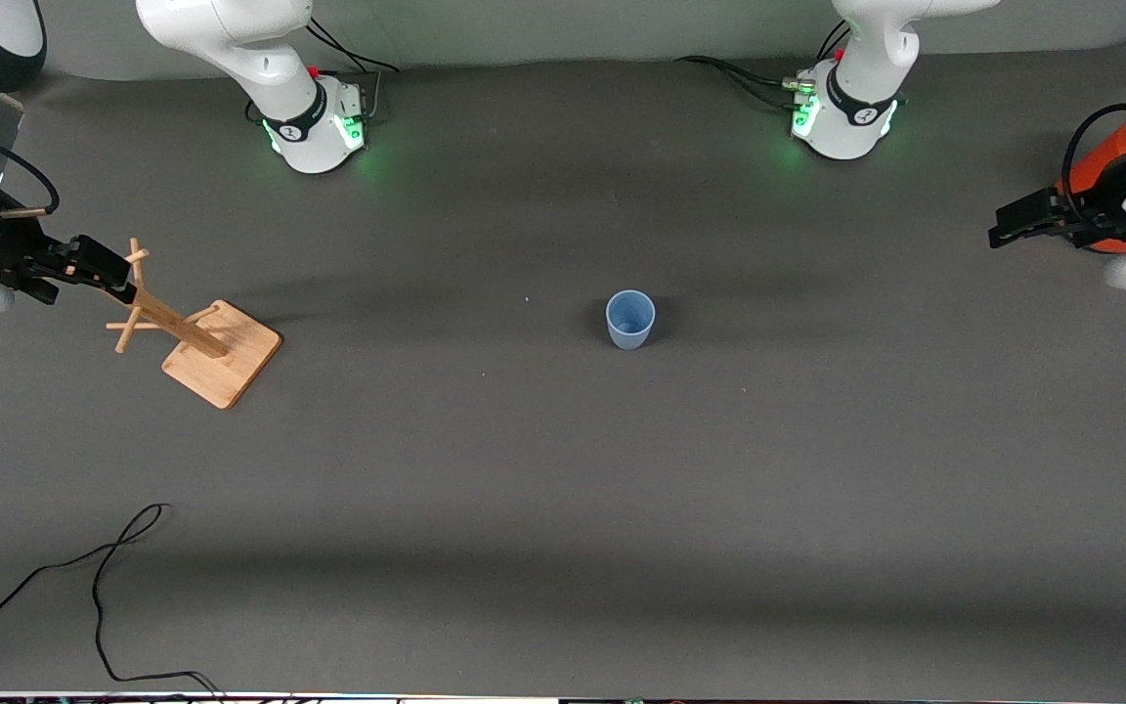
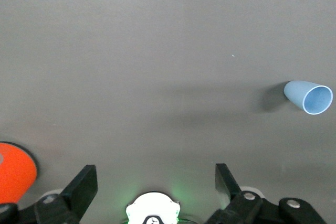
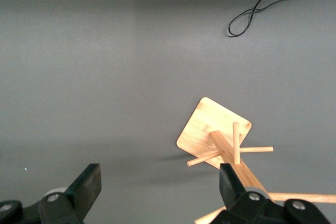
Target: Rotate and upright cup with both arms
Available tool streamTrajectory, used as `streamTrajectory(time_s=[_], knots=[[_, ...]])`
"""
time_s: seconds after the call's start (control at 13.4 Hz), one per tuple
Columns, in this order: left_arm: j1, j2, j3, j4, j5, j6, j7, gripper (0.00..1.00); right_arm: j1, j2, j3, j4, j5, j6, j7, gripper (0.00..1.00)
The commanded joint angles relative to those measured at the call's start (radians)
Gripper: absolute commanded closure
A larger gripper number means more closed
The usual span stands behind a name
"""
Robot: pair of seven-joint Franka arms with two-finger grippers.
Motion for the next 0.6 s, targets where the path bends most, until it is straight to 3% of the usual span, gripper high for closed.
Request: streamTrajectory(time_s=[0.0, 0.52], knots=[[-0.030, 0.031, 0.014, 0.030, 0.040, 0.028, 0.015, 0.00, 0.001, 0.018, -0.001, 0.036, 0.001, -0.020, -0.024, 0.00], [-0.025, 0.040, 0.014, 0.029, 0.057, 0.046, 0.029, 0.00, -0.002, 0.028, -0.002, 0.039, 0.005, -0.025, -0.023, 0.00]])
